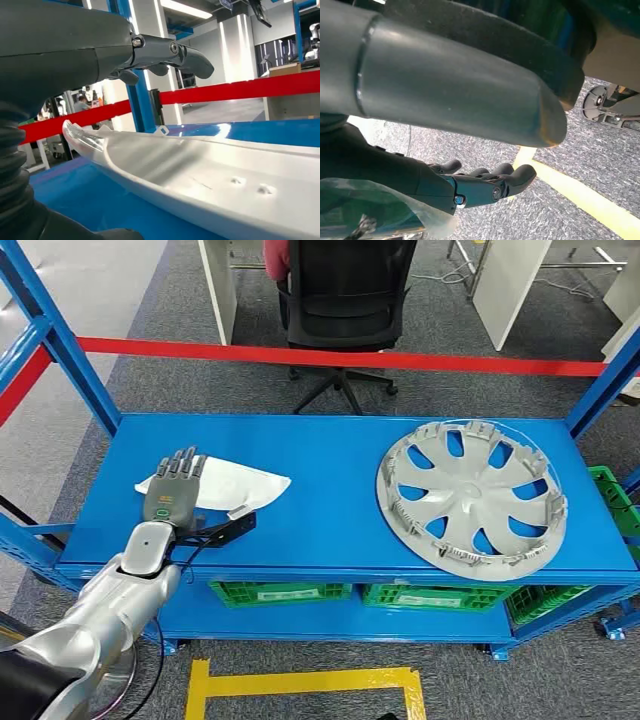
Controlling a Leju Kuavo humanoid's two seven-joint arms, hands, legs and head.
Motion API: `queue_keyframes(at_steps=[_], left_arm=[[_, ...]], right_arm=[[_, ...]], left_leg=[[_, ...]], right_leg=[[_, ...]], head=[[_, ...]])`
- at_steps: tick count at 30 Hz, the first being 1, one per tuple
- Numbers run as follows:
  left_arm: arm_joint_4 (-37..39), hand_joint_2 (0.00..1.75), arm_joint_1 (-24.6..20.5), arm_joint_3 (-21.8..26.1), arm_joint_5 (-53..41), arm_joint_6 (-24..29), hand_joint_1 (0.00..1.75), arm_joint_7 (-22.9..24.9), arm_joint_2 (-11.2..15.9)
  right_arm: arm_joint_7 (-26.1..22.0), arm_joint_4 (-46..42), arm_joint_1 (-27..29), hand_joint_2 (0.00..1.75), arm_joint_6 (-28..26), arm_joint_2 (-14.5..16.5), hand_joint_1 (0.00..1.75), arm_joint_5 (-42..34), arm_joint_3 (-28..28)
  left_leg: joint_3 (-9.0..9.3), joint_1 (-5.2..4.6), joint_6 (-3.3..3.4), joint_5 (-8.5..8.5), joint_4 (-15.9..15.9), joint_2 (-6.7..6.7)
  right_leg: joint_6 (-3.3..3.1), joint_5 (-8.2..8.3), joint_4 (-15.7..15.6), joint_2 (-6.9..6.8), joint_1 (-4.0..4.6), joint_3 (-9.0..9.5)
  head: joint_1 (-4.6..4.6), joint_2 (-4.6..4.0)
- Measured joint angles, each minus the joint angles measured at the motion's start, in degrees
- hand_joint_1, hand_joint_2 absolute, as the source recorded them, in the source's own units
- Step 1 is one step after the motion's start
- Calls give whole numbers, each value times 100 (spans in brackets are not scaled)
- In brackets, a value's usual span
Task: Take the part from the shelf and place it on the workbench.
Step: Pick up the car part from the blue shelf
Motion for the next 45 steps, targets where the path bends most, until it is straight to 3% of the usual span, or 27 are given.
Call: queue_keyframes(at_steps=[2, 4, 5, 17, 28, 45], left_arm=[[3, 175, -5, -3, -3, -13, 64, 5, 11], [8, 175, -14, -8, -2, -63, 151, 4, 30], [10, 175, -16, -10, 7, -107, 175, -11, 37], [85, 175, 5, -12, 33, -444, 175, -164, 100], [92, 175, 30, 17, 30, -148, 175, -465, 127], [92, 175, 63, 34, 35, -73, 175, -520, 132]], right_arm=[[2, 0, 0, 0, 0, 1, 0, 1, -3], [4, 0, -1, 0, 1, 4, 0, 4, -14], [4, 0, -1, 0, 2, 5, 0, 6, -21], [-52, 0, -1, 0, 16, 5, 0, 39, -80], [-67, 0, -7, 0, 15, 5, 0, 131, -130], [-75, 0, -7, 0, 15, 5, 0, 143, -141]], left_leg=[[0, 0, 0, 0, 0, 0], [0, 0, 0, 0, 0, 0], [0, 0, 0, 0, 0, 0], [-2, 0, 0, 0, 0, 0], [-1, 0, 0, 0, 0, 0], [-1, 0, 0, 0, 0, 0]], right_leg=[[0, 0, 0, 0, 0, 0], [0, 0, 0, -1, 0, 1], [0, 0, 0, -1, 0, 1], [0, 0, 0, -1, 0, -1], [0, 0, 0, 1, 0, -2], [0, 0, 0, 1, 0, -2]], head=[[0, 0], [0, 1], [0, 1], [1, 0], [0, 0], [0, 1]])
